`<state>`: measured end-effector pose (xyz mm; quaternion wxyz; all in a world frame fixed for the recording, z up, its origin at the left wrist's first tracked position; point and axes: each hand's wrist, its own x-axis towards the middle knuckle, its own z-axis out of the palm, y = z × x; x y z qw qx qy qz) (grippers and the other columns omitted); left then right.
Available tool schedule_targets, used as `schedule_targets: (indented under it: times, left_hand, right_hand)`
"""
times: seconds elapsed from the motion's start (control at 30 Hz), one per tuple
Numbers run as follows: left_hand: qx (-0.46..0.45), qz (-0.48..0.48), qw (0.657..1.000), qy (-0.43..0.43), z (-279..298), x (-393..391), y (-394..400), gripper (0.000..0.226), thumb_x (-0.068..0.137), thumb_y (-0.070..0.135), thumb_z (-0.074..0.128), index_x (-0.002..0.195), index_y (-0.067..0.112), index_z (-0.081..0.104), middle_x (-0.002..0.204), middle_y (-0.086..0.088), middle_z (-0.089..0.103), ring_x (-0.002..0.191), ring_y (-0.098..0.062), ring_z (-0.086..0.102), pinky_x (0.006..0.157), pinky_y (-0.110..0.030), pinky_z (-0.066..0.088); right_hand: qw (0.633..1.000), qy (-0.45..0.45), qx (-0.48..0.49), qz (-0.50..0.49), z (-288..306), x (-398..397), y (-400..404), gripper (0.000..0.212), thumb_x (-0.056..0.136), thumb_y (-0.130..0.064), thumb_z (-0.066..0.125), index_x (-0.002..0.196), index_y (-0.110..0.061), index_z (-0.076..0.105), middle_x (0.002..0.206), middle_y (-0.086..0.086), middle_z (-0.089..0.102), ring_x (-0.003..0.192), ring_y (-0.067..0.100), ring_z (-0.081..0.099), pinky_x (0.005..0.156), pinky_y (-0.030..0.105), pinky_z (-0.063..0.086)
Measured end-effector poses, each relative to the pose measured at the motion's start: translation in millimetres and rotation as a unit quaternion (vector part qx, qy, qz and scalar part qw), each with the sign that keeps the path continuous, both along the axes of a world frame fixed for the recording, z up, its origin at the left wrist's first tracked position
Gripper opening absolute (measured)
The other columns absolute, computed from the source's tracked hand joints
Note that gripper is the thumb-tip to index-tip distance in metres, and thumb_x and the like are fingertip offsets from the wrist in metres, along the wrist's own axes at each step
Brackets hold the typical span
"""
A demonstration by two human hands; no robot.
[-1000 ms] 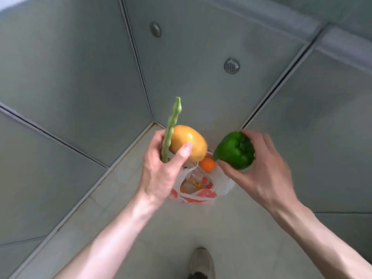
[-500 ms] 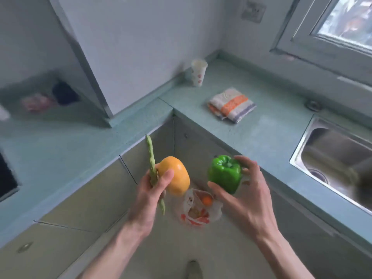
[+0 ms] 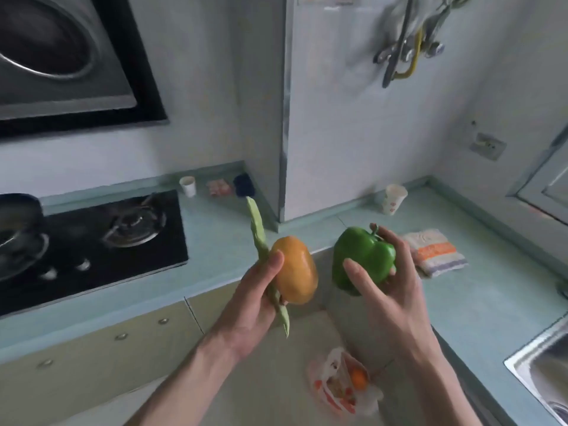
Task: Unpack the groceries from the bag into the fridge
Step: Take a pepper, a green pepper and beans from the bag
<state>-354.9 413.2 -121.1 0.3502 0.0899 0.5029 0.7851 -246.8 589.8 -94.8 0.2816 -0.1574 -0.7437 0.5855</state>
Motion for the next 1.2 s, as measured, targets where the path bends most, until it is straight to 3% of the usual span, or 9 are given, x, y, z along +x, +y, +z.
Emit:
schedule_targets:
  times: [0.13,0.27,0.43,0.6,0.83,0.93,1.0,1.1,1.2]
  left_hand:
    - [-0.01,0.078,0.997,0.024,24.1,0.3,-31.4,0.075,0.052,0.072,0.09,0.112,0.028,0.081,0.122,-0.008,0.069,0.115,-0.025,0.055,0.103,-0.044,0.035]
    - [-0.003,0.185,0.982,0.039,39.3,11.4,-66.8,0.074,0.045,0.068,0.094,0.106,0.028,0.083,0.123,-0.003,0.076,0.112,-0.018,0.07,0.1,-0.035,0.054]
    - [-0.021,0.326,0.944,0.049,44.4,39.3,-119.5,0.081,0.053,0.072,0.09,0.118,0.025,0.077,0.129,-0.007,0.072,0.119,-0.021,0.064,0.12,-0.055,0.033]
    - [-0.039,0.456,0.888,0.037,49.3,82.5,-183.9,0.105,0.047,0.073,0.091,0.136,0.024,0.064,0.138,-0.007,0.068,0.133,-0.021,0.06,0.122,-0.051,0.035]
    - [-0.049,0.604,0.795,0.015,55.3,172.5,-279.7,0.086,0.054,0.058,0.085,0.13,0.022,0.063,0.137,-0.011,0.067,0.131,-0.028,0.061,0.116,-0.048,0.042]
    - [-0.077,0.654,0.752,0.023,56.8,220.1,-320.4,0.097,0.048,0.067,0.09,0.129,0.019,0.063,0.131,-0.021,0.065,0.113,-0.027,0.061,0.094,-0.04,0.048]
    - [-0.077,0.678,0.731,0.028,60.0,253.4,-344.0,0.09,0.051,0.065,0.087,0.126,0.021,0.065,0.12,-0.011,0.069,0.107,-0.022,0.062,0.087,-0.033,0.047]
    - [-0.081,0.705,0.704,0.023,65.5,303.0,-377.3,0.072,0.059,0.06,0.082,0.12,0.026,0.067,0.116,0.0,0.072,0.108,-0.019,0.065,0.094,-0.034,0.047]
    - [-0.093,0.734,0.673,0.02,73.8,349.0,-412.1,0.079,0.062,0.061,0.084,0.129,0.024,0.063,0.121,-0.001,0.069,0.107,-0.016,0.066,0.087,-0.029,0.05]
  right_hand:
    - [0.994,0.022,-0.007,0.106,16.5,-28.7,-12.0,0.075,0.069,-0.036,0.089,0.132,-0.045,0.051,0.116,-0.029,0.064,0.105,0.004,0.071,0.081,0.024,0.06]
    - [0.974,0.034,-0.032,0.223,27.7,-61.0,-31.3,0.066,0.061,-0.036,0.088,0.119,-0.032,0.055,0.102,-0.027,0.067,0.088,-0.005,0.07,0.065,0.012,0.056]
    - [0.926,0.024,-0.066,0.371,31.6,-88.4,-87.3,0.067,0.058,-0.052,0.078,0.119,-0.033,0.058,0.1,-0.02,0.07,0.085,0.001,0.072,0.063,0.015,0.056]
    - [0.871,0.024,-0.072,0.485,33.6,-93.1,-163.1,0.062,0.066,-0.046,0.081,0.123,-0.036,0.058,0.105,-0.019,0.069,0.09,0.004,0.071,0.066,0.016,0.057]
    - [0.791,0.048,-0.065,0.606,38.9,-64.8,-284.7,0.062,0.074,-0.025,0.086,0.129,-0.031,0.057,0.11,-0.023,0.066,0.095,0.005,0.07,0.069,0.018,0.058]
    - [0.757,0.041,-0.071,0.648,42.9,-37.2,-337.2,0.066,0.073,-0.022,0.087,0.131,-0.031,0.057,0.11,-0.023,0.067,0.092,0.003,0.071,0.068,0.017,0.057]
    - [0.733,0.03,-0.083,0.675,45.2,-15.6,-370.8,0.067,0.071,-0.024,0.082,0.132,-0.032,0.057,0.113,-0.022,0.067,0.097,0.005,0.071,0.075,0.021,0.059]
    - [0.698,0.017,-0.105,0.709,48.3,17.7,-419.6,0.066,0.069,-0.024,0.08,0.131,-0.032,0.058,0.114,-0.017,0.07,0.098,0.008,0.072,0.076,0.022,0.059]
    - [0.668,0.01,-0.121,0.734,53.5,52.3,-465.6,0.067,0.069,-0.023,0.079,0.131,-0.029,0.058,0.112,-0.015,0.071,0.098,0.005,0.072,0.075,0.018,0.057]
